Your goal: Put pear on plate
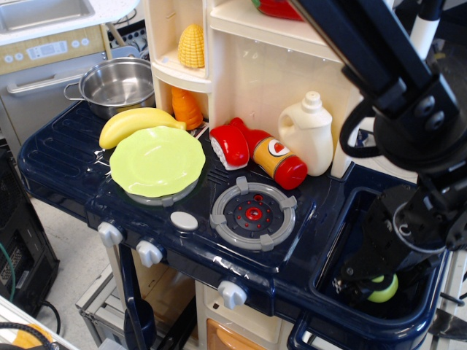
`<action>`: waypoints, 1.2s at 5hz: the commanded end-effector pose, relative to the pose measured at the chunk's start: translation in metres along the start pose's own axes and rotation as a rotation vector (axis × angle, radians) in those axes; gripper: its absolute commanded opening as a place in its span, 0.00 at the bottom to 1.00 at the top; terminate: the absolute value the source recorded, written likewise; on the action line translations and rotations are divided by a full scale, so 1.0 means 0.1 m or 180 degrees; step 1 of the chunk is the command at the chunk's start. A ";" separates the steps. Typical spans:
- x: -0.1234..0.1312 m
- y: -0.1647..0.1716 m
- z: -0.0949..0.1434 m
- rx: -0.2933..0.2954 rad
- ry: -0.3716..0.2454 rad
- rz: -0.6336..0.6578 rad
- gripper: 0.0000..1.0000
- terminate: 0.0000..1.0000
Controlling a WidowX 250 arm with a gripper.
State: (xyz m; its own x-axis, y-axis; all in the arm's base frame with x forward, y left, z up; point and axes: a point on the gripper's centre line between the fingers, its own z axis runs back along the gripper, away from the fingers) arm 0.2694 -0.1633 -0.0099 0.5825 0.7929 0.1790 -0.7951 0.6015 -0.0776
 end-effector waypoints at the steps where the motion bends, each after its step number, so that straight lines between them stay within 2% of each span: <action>1: 0.12 -0.10 0.23 0.0005 0.0109 0.0207 0.00 0.00; 2: 0.34 0.00 0.59 0.0197 -0.0020 -0.0062 0.00 0.00; 3: 0.71 0.24 0.81 0.0254 -0.0383 -0.0541 0.00 0.00; 4: 1.10 0.51 0.81 0.0167 -0.0517 -0.0820 0.00 0.00; 5: 1.51 0.77 0.76 0.0070 -0.0567 -0.1067 0.00 0.00; 6: 1.94 1.02 0.67 -0.0046 -0.0407 -0.1204 0.00 0.00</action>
State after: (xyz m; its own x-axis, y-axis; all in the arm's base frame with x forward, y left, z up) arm 0.2718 0.0561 0.0659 0.8174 0.5061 0.2752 -0.5289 0.8486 0.0104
